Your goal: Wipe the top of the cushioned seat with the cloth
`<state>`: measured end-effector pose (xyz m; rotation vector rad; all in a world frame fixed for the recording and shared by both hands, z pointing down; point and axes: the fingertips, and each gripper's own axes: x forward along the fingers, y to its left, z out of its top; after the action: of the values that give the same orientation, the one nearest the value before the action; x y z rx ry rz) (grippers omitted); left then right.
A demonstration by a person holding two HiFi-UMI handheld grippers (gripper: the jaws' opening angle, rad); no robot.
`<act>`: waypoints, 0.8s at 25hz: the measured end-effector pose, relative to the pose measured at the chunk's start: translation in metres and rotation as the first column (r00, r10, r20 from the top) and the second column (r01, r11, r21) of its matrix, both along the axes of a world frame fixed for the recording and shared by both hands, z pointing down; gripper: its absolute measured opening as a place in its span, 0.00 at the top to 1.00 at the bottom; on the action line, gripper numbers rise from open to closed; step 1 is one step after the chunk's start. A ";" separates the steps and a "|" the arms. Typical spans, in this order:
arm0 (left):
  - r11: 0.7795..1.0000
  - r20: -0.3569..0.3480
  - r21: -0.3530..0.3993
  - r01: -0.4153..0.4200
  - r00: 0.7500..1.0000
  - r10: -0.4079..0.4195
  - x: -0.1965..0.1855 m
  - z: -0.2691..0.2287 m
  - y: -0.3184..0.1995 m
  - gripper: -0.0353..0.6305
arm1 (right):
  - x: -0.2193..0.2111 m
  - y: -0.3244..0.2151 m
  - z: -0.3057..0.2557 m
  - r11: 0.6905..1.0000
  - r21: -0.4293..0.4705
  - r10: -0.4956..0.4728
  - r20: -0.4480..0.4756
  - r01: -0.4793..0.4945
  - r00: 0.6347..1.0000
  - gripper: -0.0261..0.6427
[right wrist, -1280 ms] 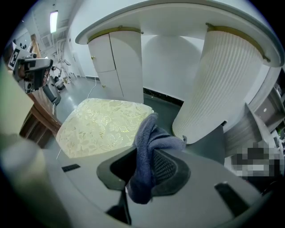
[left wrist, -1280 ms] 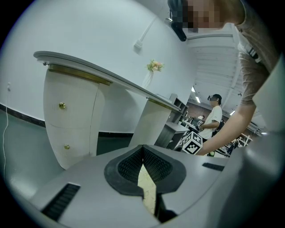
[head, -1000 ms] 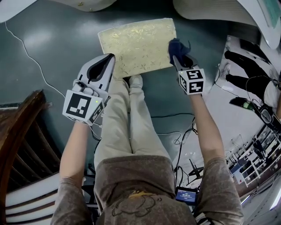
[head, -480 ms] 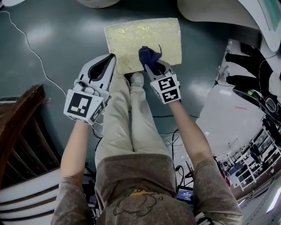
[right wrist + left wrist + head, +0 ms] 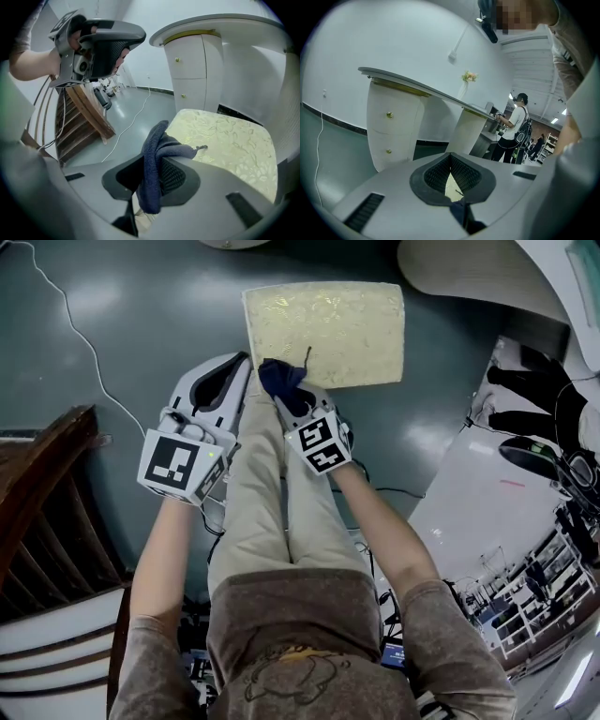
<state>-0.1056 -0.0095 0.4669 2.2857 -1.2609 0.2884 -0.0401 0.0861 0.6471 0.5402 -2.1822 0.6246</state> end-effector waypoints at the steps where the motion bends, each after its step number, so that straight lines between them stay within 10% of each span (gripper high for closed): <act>1: 1.000 0.001 0.000 0.002 1.000 -0.002 -0.002 -0.001 0.002 0.92 | -0.003 0.004 0.001 1.000 -0.001 -0.016 -0.006 0.015 1.000 0.81; 20: 1.000 -0.004 -0.013 0.015 1.000 -0.015 -0.002 -0.007 0.001 0.92 | -0.007 0.008 0.011 0.998 0.030 -0.049 -0.062 0.051 0.997 0.81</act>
<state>-0.1076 -0.0082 0.4601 2.2633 -1.2704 0.2862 -0.0468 0.0946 0.6582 0.5133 -2.1441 0.5403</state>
